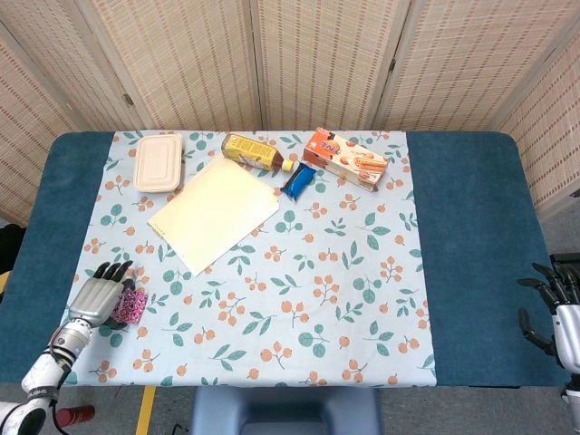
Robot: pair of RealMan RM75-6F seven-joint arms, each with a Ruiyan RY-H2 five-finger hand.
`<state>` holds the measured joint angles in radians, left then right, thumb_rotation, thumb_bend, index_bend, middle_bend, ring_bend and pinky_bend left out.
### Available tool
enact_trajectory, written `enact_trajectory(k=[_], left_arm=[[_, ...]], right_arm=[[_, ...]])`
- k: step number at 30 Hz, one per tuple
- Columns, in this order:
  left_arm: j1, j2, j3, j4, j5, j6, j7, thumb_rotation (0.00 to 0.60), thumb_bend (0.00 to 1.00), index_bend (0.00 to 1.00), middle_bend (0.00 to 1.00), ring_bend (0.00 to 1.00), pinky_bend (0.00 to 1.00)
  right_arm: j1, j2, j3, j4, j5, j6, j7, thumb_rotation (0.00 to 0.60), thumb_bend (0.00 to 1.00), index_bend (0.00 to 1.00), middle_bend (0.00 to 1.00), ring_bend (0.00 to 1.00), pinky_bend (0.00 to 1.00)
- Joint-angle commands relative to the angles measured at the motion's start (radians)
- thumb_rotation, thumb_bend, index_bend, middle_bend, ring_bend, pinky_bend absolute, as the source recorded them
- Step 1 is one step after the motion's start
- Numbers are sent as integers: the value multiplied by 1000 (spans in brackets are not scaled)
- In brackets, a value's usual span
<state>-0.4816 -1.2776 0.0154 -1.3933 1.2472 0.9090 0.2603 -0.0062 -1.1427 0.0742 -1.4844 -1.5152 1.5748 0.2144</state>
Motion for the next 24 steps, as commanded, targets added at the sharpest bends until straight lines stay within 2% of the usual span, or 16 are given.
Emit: enact_trajectory(k=[1, 9, 17, 24], left_arm=[[8, 24, 1, -17, 9, 19, 3, 600, 107, 363, 0, 0, 0], [20, 60, 0, -11, 1, 29, -14, 600, 107, 360, 0, 0, 0], [15, 30, 1, 101, 3, -22, -89, 600, 107, 344, 0, 0, 0], [15, 15, 10, 154, 25, -42, -126, 600, 107, 330, 0, 0, 0]], right_arm=[[2, 0, 0, 0, -1, -2, 0, 600, 497, 302, 173, 0, 0], [9, -1, 1, -3, -6, -9, -5, 600, 497, 302, 172, 0, 0], [6, 2, 0, -11, -7, -2, -13, 600, 497, 302, 172, 0, 0], [7, 1, -1, -15, -7, -3, -18, 600, 497, 302, 172, 0, 0]])
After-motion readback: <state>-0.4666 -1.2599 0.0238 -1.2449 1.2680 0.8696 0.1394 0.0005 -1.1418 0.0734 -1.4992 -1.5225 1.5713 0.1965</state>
